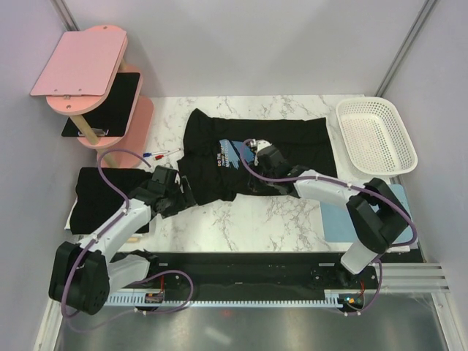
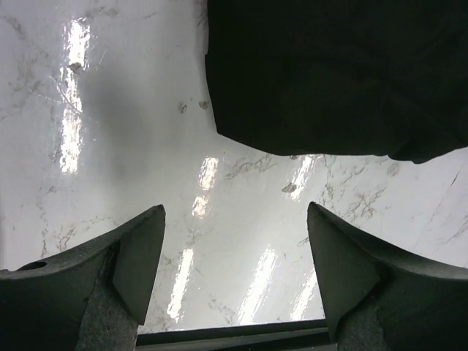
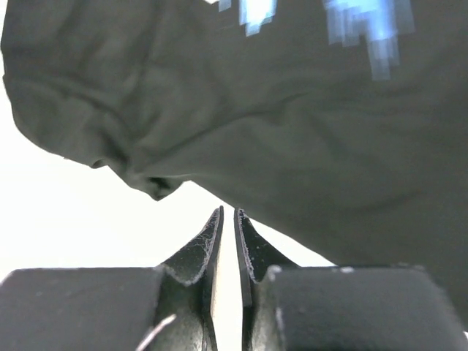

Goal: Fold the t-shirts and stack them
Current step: Grap the side of the flattened tshirt closest away from the robot with both arms

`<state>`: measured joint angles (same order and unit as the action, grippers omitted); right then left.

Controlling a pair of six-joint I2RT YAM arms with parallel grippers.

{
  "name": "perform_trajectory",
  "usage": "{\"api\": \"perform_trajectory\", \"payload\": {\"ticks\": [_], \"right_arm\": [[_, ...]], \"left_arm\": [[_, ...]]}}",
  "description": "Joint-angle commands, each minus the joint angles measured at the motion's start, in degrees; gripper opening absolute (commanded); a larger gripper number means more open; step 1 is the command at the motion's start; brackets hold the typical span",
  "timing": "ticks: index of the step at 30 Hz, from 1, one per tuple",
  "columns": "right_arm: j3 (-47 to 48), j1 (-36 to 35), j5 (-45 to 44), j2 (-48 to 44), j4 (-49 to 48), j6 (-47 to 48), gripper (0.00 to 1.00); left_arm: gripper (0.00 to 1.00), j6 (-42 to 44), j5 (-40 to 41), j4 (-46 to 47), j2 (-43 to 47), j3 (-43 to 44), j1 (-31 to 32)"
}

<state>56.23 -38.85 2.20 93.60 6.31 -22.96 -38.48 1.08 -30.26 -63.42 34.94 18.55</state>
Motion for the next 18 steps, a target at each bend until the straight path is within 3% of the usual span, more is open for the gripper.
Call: {"api": "perform_trajectory", "payload": {"ticks": [1,7,12,15,16,18], "right_arm": [[1.0,-5.3,-1.8,2.9,-5.3,-1.8,0.17],[3.8,-8.9,-3.9,6.4,-5.2,-2.4,0.23],[4.9,-9.8,-4.3,6.2,-5.1,-1.9,0.29],[4.9,-10.3,-5.0,5.5,-5.2,-1.3,0.41],[4.9,-10.5,-5.4,5.0,-5.2,-0.9,0.5],[4.9,-10.9,-5.7,4.7,-5.3,0.4,0.59]], "left_arm": [[0.84,-3.8,1.7,7.0,-3.4,-1.5,0.0],[0.83,-5.3,1.2,13.7,-11.6,-1.6,0.0],[0.67,-5.6,1.4,17.7,-15.9,-0.6,-0.1],[0.27,-4.9,1.0,17.9,-18.4,1.3,-0.1],[0.05,-4.8,0.8,17.6,-18.9,1.8,-0.1],[0.02,-4.4,-0.4,17.2,-18.9,2.8,-0.1]]}}
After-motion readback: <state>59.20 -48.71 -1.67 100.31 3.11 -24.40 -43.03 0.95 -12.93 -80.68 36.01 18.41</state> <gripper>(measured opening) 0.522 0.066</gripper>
